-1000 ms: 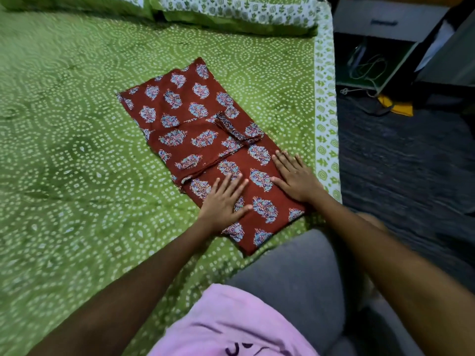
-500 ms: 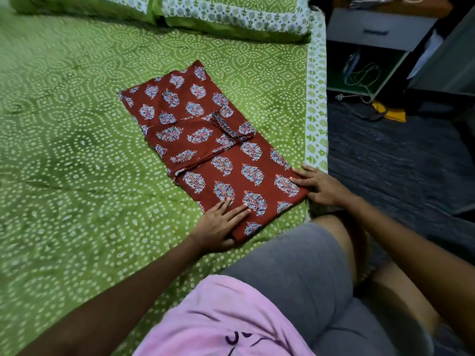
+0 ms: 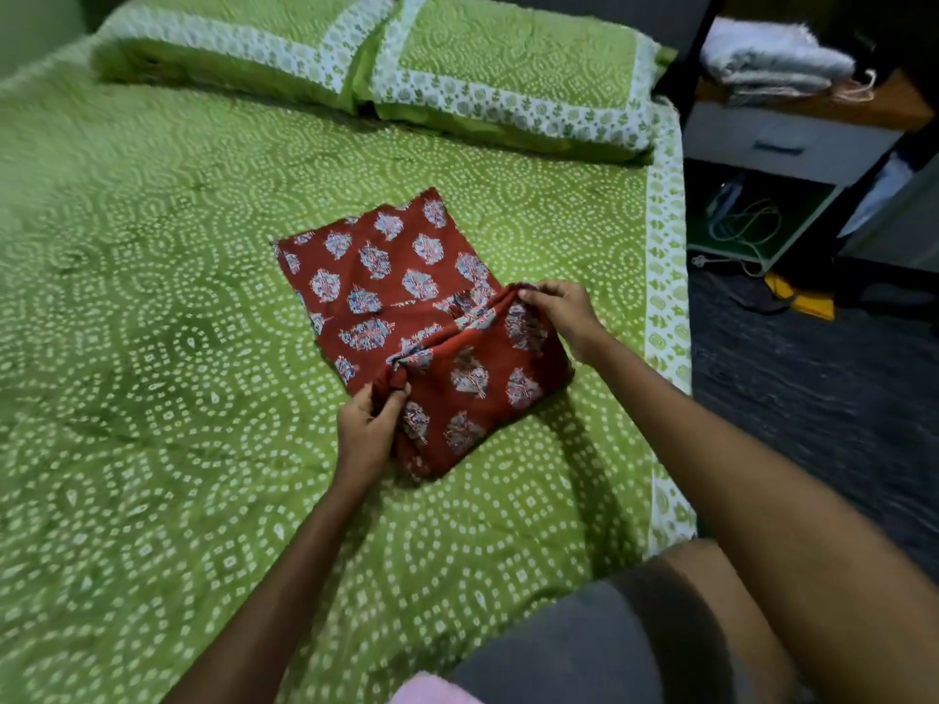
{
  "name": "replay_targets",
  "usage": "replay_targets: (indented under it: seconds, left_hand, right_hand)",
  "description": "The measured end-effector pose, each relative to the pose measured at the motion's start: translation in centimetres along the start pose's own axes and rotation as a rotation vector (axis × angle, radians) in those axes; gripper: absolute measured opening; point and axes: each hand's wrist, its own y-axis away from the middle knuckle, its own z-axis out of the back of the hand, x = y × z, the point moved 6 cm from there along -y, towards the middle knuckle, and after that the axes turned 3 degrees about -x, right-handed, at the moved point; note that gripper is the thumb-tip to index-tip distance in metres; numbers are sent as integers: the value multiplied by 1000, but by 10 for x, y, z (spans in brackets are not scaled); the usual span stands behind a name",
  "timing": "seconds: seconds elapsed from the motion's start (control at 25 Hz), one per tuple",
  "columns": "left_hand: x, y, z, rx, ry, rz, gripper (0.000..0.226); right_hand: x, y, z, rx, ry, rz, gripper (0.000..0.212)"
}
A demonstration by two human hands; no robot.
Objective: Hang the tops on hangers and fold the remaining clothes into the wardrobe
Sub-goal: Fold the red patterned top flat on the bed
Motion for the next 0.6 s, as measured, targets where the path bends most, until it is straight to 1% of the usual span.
replay_targets:
  seconds: [0.08,0.12,0.16,0.2,0.28,0.36,0.4,0.44,0.48,0.56,0.6]
  left_hand:
    - [-9,-43,7,-80,24,34,11]
    - [-10,-64,8,-112,3,59,4]
    - [-9,-82,11,-163,-86,94,14]
    - [-5,-95,13,-201,-211,159,34]
    - [11,-103,21,-220,-471,314,72]
    - [30,-94,27,-154,-649,433,97]
    - [39,-80,27,-98,-656,479,103]
    - [48,-66,27,-52,-608,516,100]
    - [51,-53,23,-4,-532,538,86]
    - [49,-32,12,38,-395,546,46]
    - [49,-29,8,29,-381,529,40]
  right_hand:
    - [14,-36,-21,-31,-4,20,21]
    - [16,-50,-26,-65,63,40,18]
    - [12,-63,-27,-109,190,61,15]
    - [7,-69,-23,-159,357,70,20]
    - [-19,-69,-12,-192,651,-4,41]
    - [-40,-62,-2,-157,776,-55,56]
    - [-46,-58,1,-138,805,-67,60]
    - [-50,-55,3,-119,823,-79,62]
    - [-52,-53,3,-96,834,-96,62]
    - [-55,-48,2,-61,847,-137,57]
    - [-55,-46,1,-50,825,-154,51]
